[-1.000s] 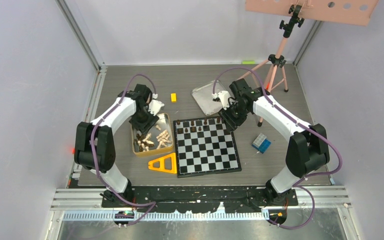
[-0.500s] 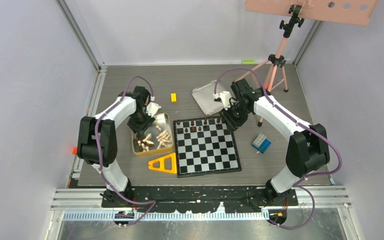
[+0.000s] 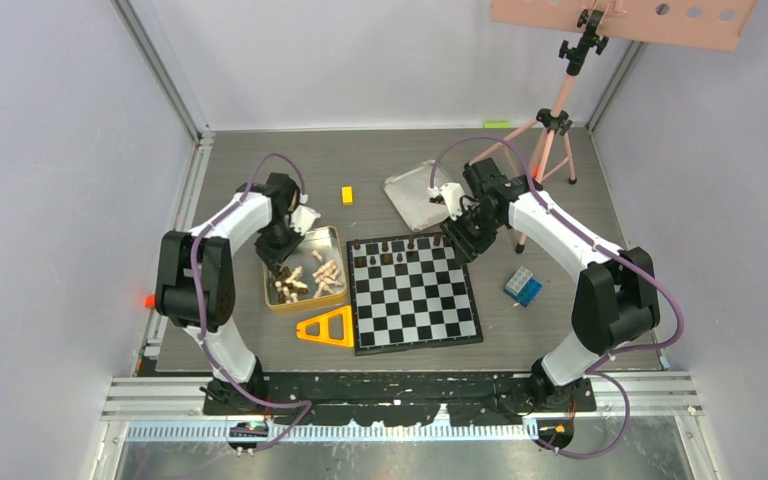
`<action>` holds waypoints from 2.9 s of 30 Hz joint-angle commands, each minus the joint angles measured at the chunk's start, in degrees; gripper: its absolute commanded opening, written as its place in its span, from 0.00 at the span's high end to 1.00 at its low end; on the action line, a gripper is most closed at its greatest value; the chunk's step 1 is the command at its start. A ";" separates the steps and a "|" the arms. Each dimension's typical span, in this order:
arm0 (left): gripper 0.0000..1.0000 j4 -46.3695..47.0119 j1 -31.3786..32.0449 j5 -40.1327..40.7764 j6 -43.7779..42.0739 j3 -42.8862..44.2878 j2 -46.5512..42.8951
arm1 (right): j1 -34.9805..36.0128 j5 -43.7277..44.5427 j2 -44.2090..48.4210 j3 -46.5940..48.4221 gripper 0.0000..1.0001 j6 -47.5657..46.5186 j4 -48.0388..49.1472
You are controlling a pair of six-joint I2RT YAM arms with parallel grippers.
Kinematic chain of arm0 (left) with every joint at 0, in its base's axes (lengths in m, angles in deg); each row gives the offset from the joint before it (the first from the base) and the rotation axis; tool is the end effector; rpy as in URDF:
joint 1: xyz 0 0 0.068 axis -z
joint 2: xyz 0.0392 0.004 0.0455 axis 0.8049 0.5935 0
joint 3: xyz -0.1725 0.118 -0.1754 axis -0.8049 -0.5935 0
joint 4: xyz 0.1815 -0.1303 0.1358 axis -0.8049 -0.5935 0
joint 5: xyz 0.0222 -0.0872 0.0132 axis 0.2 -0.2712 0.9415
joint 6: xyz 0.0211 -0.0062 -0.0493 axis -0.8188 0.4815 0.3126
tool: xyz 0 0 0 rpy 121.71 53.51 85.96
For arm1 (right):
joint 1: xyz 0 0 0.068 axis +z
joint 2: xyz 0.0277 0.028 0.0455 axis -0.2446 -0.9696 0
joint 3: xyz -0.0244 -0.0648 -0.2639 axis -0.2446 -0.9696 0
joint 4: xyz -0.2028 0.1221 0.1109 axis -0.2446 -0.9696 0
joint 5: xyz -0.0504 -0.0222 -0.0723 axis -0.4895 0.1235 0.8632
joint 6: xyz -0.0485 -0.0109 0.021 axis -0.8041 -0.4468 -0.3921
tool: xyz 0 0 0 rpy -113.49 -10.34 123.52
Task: Set up the chess pieces on the board
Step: Pick up the chess piece from the storage box, then place the chess piece on the chessboard.
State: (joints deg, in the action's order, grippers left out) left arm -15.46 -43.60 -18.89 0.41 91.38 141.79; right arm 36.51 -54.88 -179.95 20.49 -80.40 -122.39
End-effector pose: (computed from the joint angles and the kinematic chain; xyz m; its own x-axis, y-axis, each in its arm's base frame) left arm 0.3108 -0.0529 0.1868 -0.8266 0.5607 -0.0491 0.5564 0.8271 0.0798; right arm 0.2856 0.1280 0.2503 -0.6479 -0.6540 -0.3905 -0.7406 0.6608 0.1221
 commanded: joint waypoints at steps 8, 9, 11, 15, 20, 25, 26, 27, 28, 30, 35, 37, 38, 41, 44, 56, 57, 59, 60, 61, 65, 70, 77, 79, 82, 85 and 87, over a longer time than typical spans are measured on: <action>0.94 -3.89 -0.04 -1.83 2.27 11.03 -8.13 | -0.89 -1.51 1.23 -0.67 0.58 0.27 1.34; 0.94 -4.67 0.19 -3.07 2.75 12.09 -8.20 | -1.12 -1.58 1.31 -0.70 0.58 0.32 1.38; 0.94 -5.98 1.30 -6.95 3.86 14.41 -8.16 | -1.60 -1.79 1.41 -0.71 0.59 0.51 1.49; 0.94 -7.34 6.73 -10.34 5.44 19.92 -6.54 | -3.08 -2.03 1.98 -0.62 0.59 1.05 1.84; 0.92 -7.92 14.46 -10.81 7.27 29.45 0.13 | -5.08 -2.18 3.09 -0.57 0.59 1.42 2.17; 0.91 -11.82 19.98 -10.14 8.31 39.74 9.63 | -6.45 -2.34 3.32 -0.44 0.59 1.40 2.14; 0.90 -12.48 20.73 -9.54 8.42 41.56 11.47 | -6.62 -2.35 3.35 -0.44 0.59 1.39 2.14; 0.90 -13.14 21.36 -8.98 8.43 43.05 13.28 | -6.71 -2.40 3.37 -0.51 0.59 1.44 2.20; 0.90 -13.85 21.85 -8.66 8.39 44.38 14.96 | -6.92 -2.42 3.50 -0.52 0.59 1.44 2.16; 0.90 -15.22 22.54 -8.61 8.62 46.55 17.91 | -7.19 -2.49 3.67 -0.71 0.59 1.34 2.11; 0.89 -16.13 23.64 -9.71 9.21 47.84 22.27 | -7.80 -3.02 3.81 -1.00 0.59 1.18 2.13; 0.89 -16.22 24.02 -9.84 9.30 47.73 23.30 | -7.92 -3.20 3.63 -1.08 0.59 1.18 2.09; 0.89 -16.35 24.18 -9.85 9.31 47.77 23.73 | -7.93 -3.29 3.64 -1.11 0.59 1.09 2.11; 0.89 -16.74 24.70 -10.06 9.31 47.81 24.88 | -8.02 -3.32 3.41 -1.19 0.59 1.00 2.05; 0.89 -17.12 24.95 -10.24 9.33 47.99 25.72 | -8.02 -3.32 3.39 -1.30 0.59 0.96 2.06; 0.87 -19.45 25.24 -11.07 9.58 52.77 30.52 | -8.09 -3.59 2.79 -1.43 0.59 0.88 2.05; 0.87 -19.71 25.24 -11.17 9.57 53.10 30.80 | -8.06 -3.59 2.79 -1.41 0.59 0.92 2.04; 0.87 -20.21 25.37 -11.13 9.57 53.46 31.18 | -8.03 -3.59 2.70 -1.44 0.59 0.87 2.11; 0.87 -20.28 25.35 -11.05 9.57 53.46 31.23 | -8.02 -3.59 2.69 -1.42 0.59 0.82 2.07; 0.86 -20.38 25.39 -11.05 9.51 53.38 31.30 | -8.07 -3.59 2.69 -1.41 0.59 0.80 2.12; 0.86 -20.43 25.42 -10.87 9.41 53.20 31.71 | -8.09 -3.63 2.49 -1.41 0.59 0.78 2.06; 0.84 -20.82 25.71 -10.90 9.31 53.26 32.30 | -8.09 -3.60 2.39 -1.50 0.59 0.77 2.00; 0.83 -21.40 25.85 -10.35 9.31 54.78 33.73 | -8.08 -3.68 2.42 -1.50 0.59 0.82 1.93; 0.80 -21.33 25.79 -10.28 9.43 54.99 33.85 | -8.15 -3.68 2.44 -1.56 0.59 0.81 1.93; 0.75 -21.24 25.79 -9.90 9.53 55.15 33.92 | -8.13 -3.72 2.36 -1.65 0.59 0.78 1.87; 0.70 -21.28 25.84 -9.62 9.49 55.03 33.02 | -8.11 -3.76 10.68 -1.59 0.59 0.82 1.89; 0.66 -21.28 25.79 -9.33 9.49 54.79 32.99 | -8.11 -3.76 3.26 -1.55 0.59 0.78 1.88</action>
State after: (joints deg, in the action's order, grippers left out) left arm -35.72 -18.02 -28.57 9.42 144.47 175.42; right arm 28.66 -57.75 -177.83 18.30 -79.35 -121.14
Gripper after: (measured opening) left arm 0.305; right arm 0.411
